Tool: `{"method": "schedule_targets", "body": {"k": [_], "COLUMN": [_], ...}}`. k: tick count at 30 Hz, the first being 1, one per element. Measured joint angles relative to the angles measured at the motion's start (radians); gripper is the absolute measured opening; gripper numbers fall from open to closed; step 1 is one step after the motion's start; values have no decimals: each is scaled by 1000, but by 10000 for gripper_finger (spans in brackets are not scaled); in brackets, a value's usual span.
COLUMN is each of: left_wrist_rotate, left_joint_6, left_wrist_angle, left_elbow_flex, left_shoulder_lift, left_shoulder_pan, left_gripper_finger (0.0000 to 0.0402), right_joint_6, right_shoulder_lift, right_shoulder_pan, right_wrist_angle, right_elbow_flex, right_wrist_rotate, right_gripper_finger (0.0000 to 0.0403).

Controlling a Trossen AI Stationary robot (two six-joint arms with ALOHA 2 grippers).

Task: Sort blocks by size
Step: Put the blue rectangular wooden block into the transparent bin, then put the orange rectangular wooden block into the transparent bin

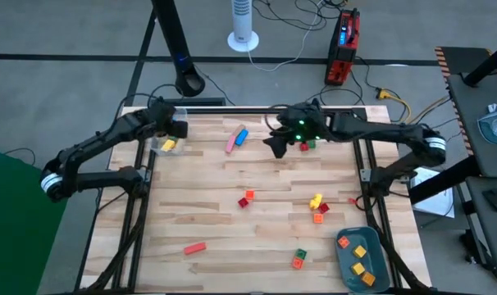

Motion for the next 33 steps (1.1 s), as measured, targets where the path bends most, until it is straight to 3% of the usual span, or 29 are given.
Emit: {"method": "schedule_targets", "body": {"k": [5,8,12,20,23,26,29,33], "left_wrist_rotate": [-3,-3,75,380,444,445,381,215], "left_joint_6": [39,58,62,65,-21,-139,-305,-540], "left_wrist_angle": [-1,-7,-41,-102,-155,-218,-243,-243], "left_elbow_flex": [30,49,87,219,286,344,378,379], "left_shoulder_lift": [56,80,90,34,25,24,32,55], "left_shoulder_pan": [46,45,36,-92,-225,-426,-679,-1021], "left_gripper_finger": [215,255,273,264,261,260,260,260], "right_joint_6": [-40,-47,-68,-83,-94,-97,-97,-90], "right_shoulder_lift": [110,159,185,124,91,53,14,-17], "right_shoulder_pan": [-22,-22,-22,-18,-3,23,60,114], "right_wrist_angle": [-1,-20,-60,-250,-316,-353,-350,-316], "right_elbow_flex": [72,117,161,162,161,161,150,126], "right_wrist_rotate": [-55,-63,-81,-81,-81,-81,-77,-50], "right_gripper_finger": [229,236,243,241,234,228,224,225]}}
